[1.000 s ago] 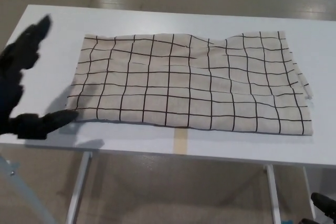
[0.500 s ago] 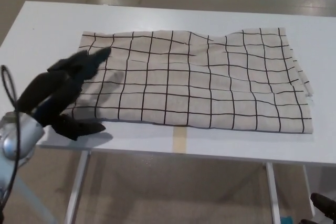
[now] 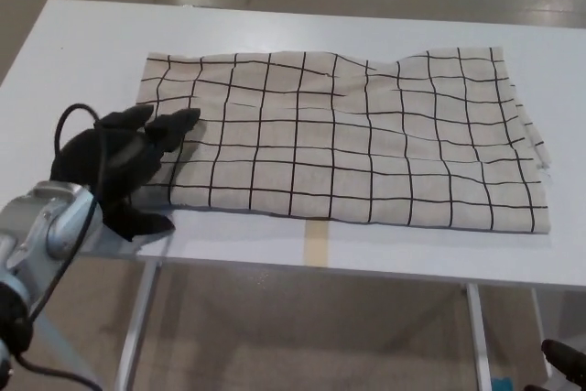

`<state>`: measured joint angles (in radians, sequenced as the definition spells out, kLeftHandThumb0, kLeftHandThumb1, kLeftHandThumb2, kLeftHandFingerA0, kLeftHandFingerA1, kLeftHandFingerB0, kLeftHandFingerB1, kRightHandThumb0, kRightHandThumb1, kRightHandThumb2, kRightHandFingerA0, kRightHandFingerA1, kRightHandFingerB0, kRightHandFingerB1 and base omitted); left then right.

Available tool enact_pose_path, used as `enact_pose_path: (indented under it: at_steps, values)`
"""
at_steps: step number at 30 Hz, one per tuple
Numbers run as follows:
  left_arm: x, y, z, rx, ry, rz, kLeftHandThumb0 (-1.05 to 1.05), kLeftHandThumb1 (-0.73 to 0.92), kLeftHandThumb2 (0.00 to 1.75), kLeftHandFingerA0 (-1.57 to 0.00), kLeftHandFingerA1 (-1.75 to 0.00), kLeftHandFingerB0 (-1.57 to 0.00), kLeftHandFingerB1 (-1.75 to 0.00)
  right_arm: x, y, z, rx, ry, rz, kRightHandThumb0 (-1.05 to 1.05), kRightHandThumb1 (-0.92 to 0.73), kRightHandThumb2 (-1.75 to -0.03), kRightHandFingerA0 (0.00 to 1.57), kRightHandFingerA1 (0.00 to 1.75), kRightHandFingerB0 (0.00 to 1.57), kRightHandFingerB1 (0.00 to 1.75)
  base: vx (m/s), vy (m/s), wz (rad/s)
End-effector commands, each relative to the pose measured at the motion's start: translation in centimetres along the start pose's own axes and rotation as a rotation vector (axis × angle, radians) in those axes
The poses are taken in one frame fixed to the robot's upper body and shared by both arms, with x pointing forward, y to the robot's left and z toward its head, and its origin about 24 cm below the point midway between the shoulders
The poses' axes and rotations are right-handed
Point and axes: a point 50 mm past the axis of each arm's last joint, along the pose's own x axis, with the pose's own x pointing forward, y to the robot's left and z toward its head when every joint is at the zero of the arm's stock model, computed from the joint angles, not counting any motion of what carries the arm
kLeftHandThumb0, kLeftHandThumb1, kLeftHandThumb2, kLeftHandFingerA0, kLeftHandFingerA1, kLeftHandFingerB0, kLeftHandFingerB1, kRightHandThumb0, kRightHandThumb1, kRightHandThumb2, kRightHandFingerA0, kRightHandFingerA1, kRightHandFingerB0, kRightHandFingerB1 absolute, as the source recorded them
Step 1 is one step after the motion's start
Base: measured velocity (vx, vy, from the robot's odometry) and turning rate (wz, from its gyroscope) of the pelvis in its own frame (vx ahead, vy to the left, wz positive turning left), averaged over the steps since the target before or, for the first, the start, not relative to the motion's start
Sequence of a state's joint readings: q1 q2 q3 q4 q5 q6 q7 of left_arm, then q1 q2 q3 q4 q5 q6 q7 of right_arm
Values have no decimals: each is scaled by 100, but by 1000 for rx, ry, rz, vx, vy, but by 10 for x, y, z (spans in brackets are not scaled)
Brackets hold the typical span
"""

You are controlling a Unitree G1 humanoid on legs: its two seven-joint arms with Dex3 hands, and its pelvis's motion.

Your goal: Use the left hand to fold a white towel with checkered patterns in half.

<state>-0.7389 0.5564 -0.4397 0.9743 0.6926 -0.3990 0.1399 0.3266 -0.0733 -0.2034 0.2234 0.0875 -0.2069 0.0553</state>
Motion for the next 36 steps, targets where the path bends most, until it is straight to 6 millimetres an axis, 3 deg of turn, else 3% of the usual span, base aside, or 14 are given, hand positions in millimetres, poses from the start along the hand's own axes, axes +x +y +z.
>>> enact_pose_path:
  at_steps: [1, 7, 10, 17, 18, 19, 20, 21, 22, 23, 24, 26, 27, 36]
  values:
    - [10, 3, 3, 95, 26, 14, -53, 34, 67, 0, -2, 0, -12, -3, -2, 0, -19, -18, -1, -32, -58, -57, 50, 68, 49, 53, 0, 0, 0]
    - [18, 5, 11, 122, 24, 44, -44, 30, 67, 0, -11, 0, -20, -2, -2, 1, -17, -18, 0, -32, -58, -56, 50, 69, 50, 54, 0, 0, 0]
    - [22, 3, 19, 146, -4, 63, -1, 44, 73, 0, -10, -1, -35, -3, -2, 2, -24, -18, 0, -34, -58, -56, 50, 69, 51, 54, 0, 0, 0]
    - [33, -9, 39, 257, -28, 13, -11, 66, 60, -14, -28, -31, -32, -3, -4, 2, -14, -18, 0, -33, -59, -56, 50, 69, 52, 54, 0, 0, 0]
    - [35, -11, 44, 297, -27, 4, -15, 48, 92, -16, -50, -30, -54, -3, -4, 2, -13, -18, -2, -34, -58, -57, 50, 69, 53, 54, 0, 0, 0]
    - [36, -12, 46, 312, -27, 2, -15, 48, 92, -16, -50, -30, -54, -3, -4, 2, -12, -17, -3, -34, -58, -57, 50, 69, 53, 54, 0, 0, 0]
    - [37, -12, 47, 330, -25, 2, -24, 67, 61, -41, -37, -47, -35, -3, -4, 2, -10, -17, -3, -32, -59, -56, 51, 69, 54, 54, 0, 0, 0]
    - [39, -14, 50, 356, -19, 6, -30, 66, 59, -75, -106, -75, -74, -4, -4, 2, -6, -17, -4, -33, -59, -56, 51, 69, 54, 55, 0, 0, 0]
    - [41, -17, 56, 392, -10, 5, -28, 65, 53, -66, -173, -64, -154, -4, -4, 3, -3, -16, -6, -33, -59, -56, 51, 69, 55, 55, 0, 0, 0]
    - [42, -18, 58, 401, -5, -2, -28, 65, 53, -66, -173, -64, -154, -5, -4, 3, -4, -16, -6, -33, -59, -56, 51, 69, 55, 55, 0, 0, 0]
    - [45, -18, 62, 413, 1, -13, -42, 49, 74, -97, -142, -83, -134, -4, -4, 4, -5, -18, -8, -33, -59, -56, 52, 68, 56, 55, 0, 0, 0]
    - [46, -18, 64, 420, -3, -13, -41, 49, 74, -96, -142, -77, -131, -3, -5, 6, -5, -19, -8, -33, -59, -56, 53, 68, 57, 55, 0, 0, 0]
    - [46, -17, 65, 416, -8, -15, -24, 65, 52, -66, -175, -47, -175, -3, -5, 6, -6, -19, -7, -33, -59, -57, 53, 68, 57, 55, 0, 0, 0]
    - [40, -6, 51, 411, -50, 19, -17, 63, 55, -73, -175, -49, -174, -3, -5, 4, -14, -1, 0, -33, -58, -57, 56, 64, 65, 54, 0, 0, 0]
